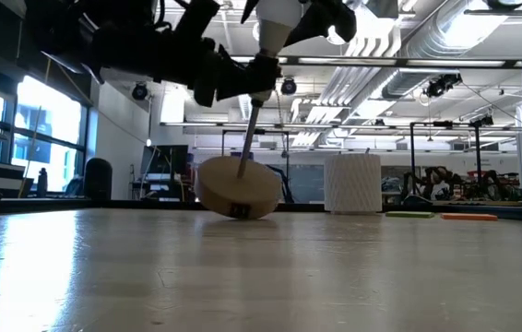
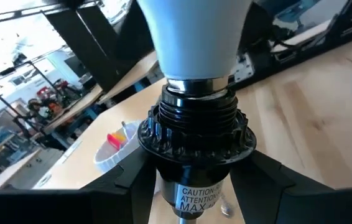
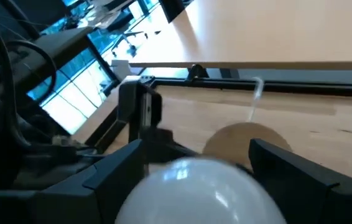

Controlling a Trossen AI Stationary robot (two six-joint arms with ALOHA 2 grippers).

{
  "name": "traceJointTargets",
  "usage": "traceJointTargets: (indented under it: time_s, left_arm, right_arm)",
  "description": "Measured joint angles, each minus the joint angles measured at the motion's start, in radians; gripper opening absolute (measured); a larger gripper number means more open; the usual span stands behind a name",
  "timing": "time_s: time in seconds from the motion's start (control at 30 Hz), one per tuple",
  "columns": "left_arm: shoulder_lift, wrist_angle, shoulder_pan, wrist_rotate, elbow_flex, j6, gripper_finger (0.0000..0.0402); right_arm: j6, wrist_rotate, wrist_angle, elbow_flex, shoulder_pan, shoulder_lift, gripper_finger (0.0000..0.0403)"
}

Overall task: Screw lightbulb
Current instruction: Insert the light bulb into the lamp

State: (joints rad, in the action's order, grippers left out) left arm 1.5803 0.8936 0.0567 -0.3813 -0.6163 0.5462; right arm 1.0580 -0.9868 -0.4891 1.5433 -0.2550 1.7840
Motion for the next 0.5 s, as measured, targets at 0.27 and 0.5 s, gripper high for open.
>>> traceJointTargets:
  time_s: [0.27,0.5]
  left_arm:
    - [-0.002,-0.002,-0.005,0.048,0.0,-0.055,0.0167]
    - [-0.002,-0.006,-0.014,0.057,0.0,-0.085,0.0167]
  right_arm:
    - [-0.044,0.0,-0.007,0.0,0.001,-0.004,0.0285]
    - [-0.068,-0.009,0.025,0.0,0.001,-0.004,0.0286]
